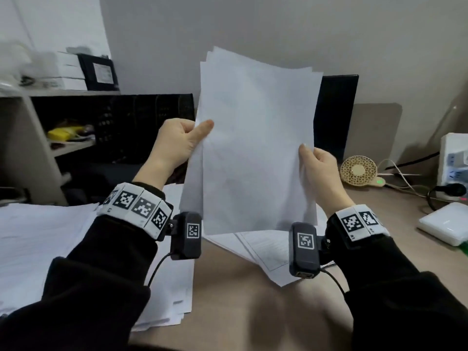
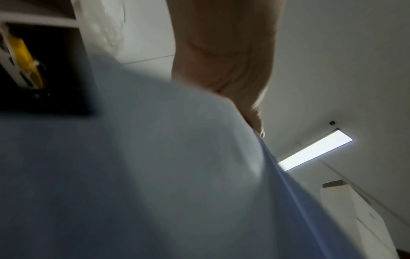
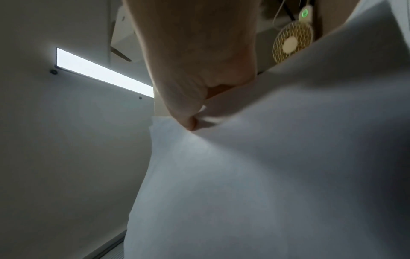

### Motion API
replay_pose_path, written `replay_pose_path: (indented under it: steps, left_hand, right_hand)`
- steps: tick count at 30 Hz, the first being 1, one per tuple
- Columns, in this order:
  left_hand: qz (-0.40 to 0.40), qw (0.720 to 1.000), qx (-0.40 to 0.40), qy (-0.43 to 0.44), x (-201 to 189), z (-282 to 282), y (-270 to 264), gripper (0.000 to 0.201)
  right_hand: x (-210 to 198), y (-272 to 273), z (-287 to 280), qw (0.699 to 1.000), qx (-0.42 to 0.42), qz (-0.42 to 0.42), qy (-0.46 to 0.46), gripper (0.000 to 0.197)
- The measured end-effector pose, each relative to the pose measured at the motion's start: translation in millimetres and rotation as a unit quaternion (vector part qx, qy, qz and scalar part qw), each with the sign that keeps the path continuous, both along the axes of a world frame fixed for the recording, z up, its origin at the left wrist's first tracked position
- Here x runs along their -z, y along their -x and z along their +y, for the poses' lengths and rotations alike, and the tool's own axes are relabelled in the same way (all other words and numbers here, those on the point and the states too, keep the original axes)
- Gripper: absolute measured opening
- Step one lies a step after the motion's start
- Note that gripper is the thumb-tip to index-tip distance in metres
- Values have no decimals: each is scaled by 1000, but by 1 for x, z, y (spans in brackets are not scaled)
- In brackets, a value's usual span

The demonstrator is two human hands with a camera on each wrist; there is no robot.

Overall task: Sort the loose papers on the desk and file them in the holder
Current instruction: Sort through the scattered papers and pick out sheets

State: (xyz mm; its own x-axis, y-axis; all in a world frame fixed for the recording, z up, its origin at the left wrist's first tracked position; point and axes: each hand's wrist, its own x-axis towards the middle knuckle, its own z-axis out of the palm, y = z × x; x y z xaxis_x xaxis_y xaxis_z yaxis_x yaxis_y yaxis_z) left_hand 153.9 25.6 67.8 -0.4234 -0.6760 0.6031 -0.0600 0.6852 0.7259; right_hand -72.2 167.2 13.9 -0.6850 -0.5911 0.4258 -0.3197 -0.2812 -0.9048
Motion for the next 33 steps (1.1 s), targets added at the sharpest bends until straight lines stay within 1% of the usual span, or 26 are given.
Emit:
replay_pose_path:
  steps: [2,3,4,6,8,10,12,14,18,21,23,25,26,28,29,31,33]
  left_hand:
    - [-40,998,-42,-5,-4,3,-30,65]
    - [-63,996,-57,-27,-4,1,-47,59]
    - [-96,992,-62,-61,-3,0,-62,48]
    - [-176,973,-55,-138,2,-1,-101,29]
    - [-243,953,-55,-171,9,-6,-133,25]
    - [-282,942,-85,-162,17,-8,-156,34]
    - [-286,937,-134,-151,26,-8,-170,46]
    - [-280,937,-154,-144,36,-7,-178,51]
    - [-270,936,-158,-163,56,-10,-188,48]
    - [-252,934,-169,-191,67,-17,-199,46]
    - [-264,923,-182,-213,72,-22,-209,43]
    - [-296,908,-189,-229,75,-25,-218,40]
    - [-320,898,-187,-239,77,-26,-222,34]
    - [-358,878,-177,-263,80,-29,-227,15]
    - [-369,871,-172,-276,81,-30,-228,10]
    - [-383,860,-162,-295,83,-31,-228,10]
    - [-392,856,-157,-299,84,-30,-225,16]
  right_hand:
    - [1,-20,-9,996,-56,-11,-65,35]
    - [2,-31,-13,991,-91,-7,-102,33]
    - [3,-38,-17,983,-121,2,-139,30]
    - [8,-61,-26,963,-173,27,-203,24]
    - [13,-81,-34,943,-199,59,-261,27]
    - [17,-97,-41,928,-199,85,-304,30]
    - [23,-110,-49,917,-208,79,-331,29]
    - [30,-119,-56,909,-206,70,-355,26]
    - [38,-126,-65,906,-187,64,-376,30]
    - [45,-125,-69,904,-161,72,-390,28]
    - [50,-122,-71,898,-155,72,-406,25]
    - [52,-120,-73,892,-158,77,-417,19]
    - [52,-120,-74,889,-159,85,-421,17]
    - [52,-122,-76,879,-157,111,-435,20]
    - [52,-124,-76,874,-158,123,-442,22]
    - [51,-128,-76,867,-170,136,-448,26]
    - [51,-134,-78,863,-187,141,-448,30]
